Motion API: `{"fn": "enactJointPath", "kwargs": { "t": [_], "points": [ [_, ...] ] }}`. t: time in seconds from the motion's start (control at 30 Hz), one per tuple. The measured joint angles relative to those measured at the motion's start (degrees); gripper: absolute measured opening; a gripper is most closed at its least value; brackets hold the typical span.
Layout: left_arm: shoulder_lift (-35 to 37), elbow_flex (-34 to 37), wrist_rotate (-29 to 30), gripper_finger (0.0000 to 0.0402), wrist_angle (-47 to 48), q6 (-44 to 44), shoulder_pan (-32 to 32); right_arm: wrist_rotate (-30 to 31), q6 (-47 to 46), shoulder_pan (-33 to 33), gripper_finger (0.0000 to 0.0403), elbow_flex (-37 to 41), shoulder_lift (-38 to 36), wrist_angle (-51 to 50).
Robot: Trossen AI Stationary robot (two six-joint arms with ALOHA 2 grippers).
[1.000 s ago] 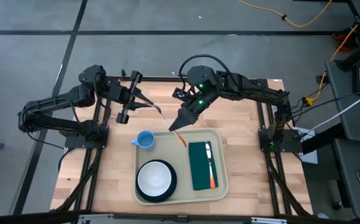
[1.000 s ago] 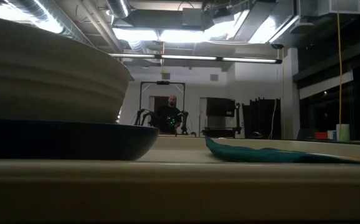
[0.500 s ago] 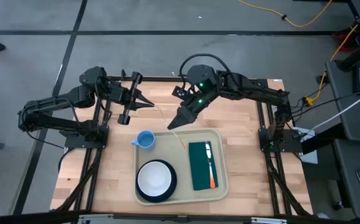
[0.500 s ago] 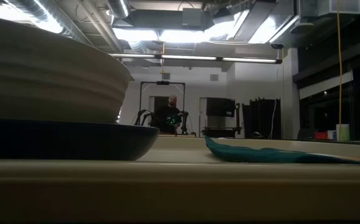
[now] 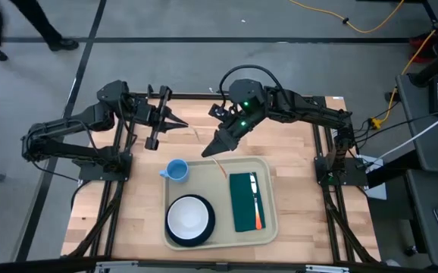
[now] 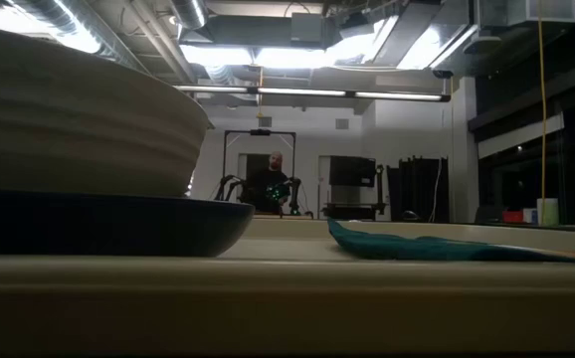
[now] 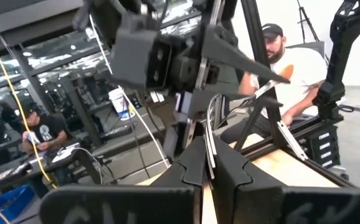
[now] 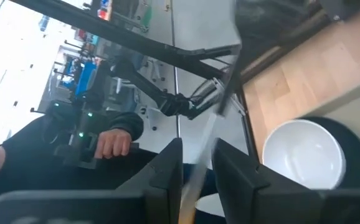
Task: Set up tray
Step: Put the orange fork on top of the green napkin to the left of the orange knife
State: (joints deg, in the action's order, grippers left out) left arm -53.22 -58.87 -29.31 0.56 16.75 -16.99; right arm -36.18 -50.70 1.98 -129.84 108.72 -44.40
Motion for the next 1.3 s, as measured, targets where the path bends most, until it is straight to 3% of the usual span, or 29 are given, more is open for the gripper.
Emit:
{"fn": "enactJointPath", "kwargs": {
  "t": [0.47,1.0,1.3],
  "points": [
    [1.8,0.0,1.0,0.0003,1.2,0.0,0.0,1.2,-0.1,0.0,0.0098,0.0,0.0,-0.5],
    [1.8,0.0,0.9,0.0003,1.0,-0.1,0.0,3.6,-2.9,0.0,0.0291,0.0,0.0,0.0],
    [3.0,0.0,1.4,0.0003,3.8,-0.1,0.0,2.3,-2.8,0.1,0.0339,0.0,0.0,1.5]
  ]
}}
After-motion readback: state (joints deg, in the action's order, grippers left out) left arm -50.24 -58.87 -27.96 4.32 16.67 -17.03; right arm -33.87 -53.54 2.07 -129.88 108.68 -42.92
